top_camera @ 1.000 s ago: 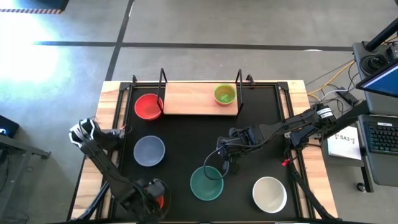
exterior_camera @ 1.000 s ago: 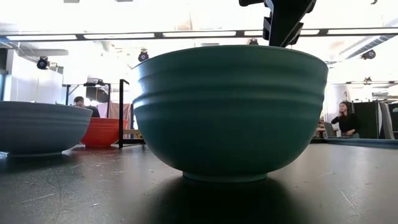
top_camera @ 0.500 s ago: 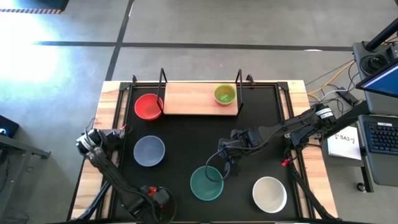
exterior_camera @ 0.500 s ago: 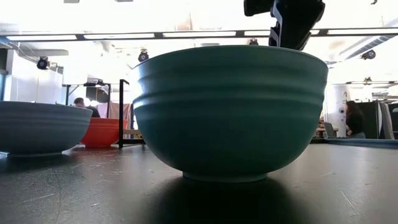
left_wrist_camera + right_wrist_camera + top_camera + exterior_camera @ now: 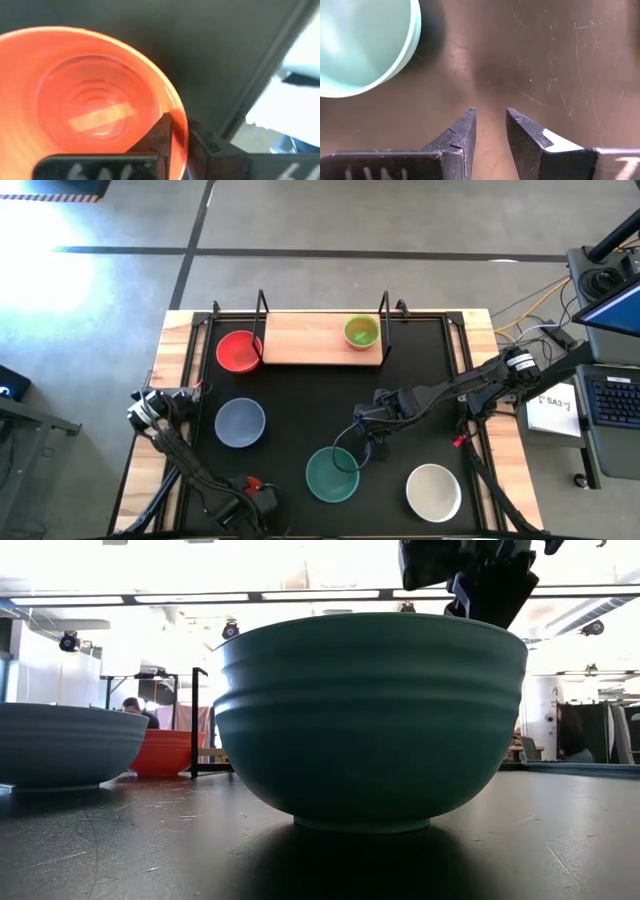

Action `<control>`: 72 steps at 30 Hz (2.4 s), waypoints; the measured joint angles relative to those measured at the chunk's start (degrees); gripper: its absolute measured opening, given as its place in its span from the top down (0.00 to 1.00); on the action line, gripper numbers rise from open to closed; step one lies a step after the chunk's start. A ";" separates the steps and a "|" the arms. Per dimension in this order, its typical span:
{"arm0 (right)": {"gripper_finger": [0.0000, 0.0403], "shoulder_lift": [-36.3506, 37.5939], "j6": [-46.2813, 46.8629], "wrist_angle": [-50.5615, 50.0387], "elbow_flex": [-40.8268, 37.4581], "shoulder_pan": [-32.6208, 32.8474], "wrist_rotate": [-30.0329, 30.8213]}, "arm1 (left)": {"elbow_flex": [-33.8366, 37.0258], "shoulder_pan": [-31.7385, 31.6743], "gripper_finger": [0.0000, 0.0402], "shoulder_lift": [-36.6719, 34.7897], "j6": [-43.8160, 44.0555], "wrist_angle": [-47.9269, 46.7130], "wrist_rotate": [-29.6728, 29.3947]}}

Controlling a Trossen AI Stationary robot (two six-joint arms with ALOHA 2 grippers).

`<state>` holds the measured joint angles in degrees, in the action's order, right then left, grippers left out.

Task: Place and stack bowls onto a shelf
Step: Stack the light orange bowl on top of the light green bowl on the shelf

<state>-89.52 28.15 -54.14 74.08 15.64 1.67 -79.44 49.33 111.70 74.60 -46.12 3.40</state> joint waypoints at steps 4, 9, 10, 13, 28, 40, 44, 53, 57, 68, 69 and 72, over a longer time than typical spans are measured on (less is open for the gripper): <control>0.76 0.00 -3.50 0.05 0.22 0.00 -0.02 | -3.07 -0.25 0.98 -0.09 -4.32 -1.20 1.76; 0.76 0.00 -8.83 0.09 0.22 0.00 -0.03 | -10.47 -1.17 1.00 -0.09 -10.31 -9.95 1.45; 0.76 0.00 -9.06 0.21 0.22 0.00 -0.04 | -12.31 -1.54 1.00 -0.09 -10.74 -12.84 0.44; 0.76 0.00 -7.54 1.28 0.22 -0.02 -0.14 | -19.04 -2.66 1.00 -0.09 -12.17 -21.85 -3.55; 0.76 3.63 -20.73 13.72 0.73 0.63 -1.66 | -44.05 -6.08 1.00 -0.24 -58.65 -31.06 -21.99; 0.76 8.44 -34.98 26.54 5.58 0.59 1.40 | -41.17 -8.83 1.00 -0.24 -74.33 -35.67 -26.50; 0.76 8.63 -34.55 24.10 7.04 0.61 0.05 | -37.24 -10.22 1.00 -0.35 -80.63 -34.30 -26.41; 0.69 7.97 -34.81 22.18 6.88 0.77 -12.71 | -27.15 -15.86 1.00 -2.21 -88.23 -20.38 -16.84; 0.62 7.89 -37.13 19.83 6.75 1.29 -13.78 | -24.29 -17.61 1.00 -2.95 -92.30 -14.10 -14.56; 0.59 7.64 -52.65 13.86 6.18 3.65 -17.17 | -24.78 -21.21 1.00 -2.99 -101.98 -5.17 -0.77; 0.59 7.63 -53.40 13.85 6.12 3.85 -17.18 | -24.69 -21.66 1.00 -2.99 -102.54 -4.78 -0.80; 0.62 7.63 -54.98 14.16 5.90 4.32 -17.17 | -24.67 -22.85 1.00 -2.91 -103.93 -2.68 -0.84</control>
<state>-81.89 -26.83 -39.99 79.99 19.95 -15.50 -104.12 26.48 108.79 -29.34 -48.81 2.56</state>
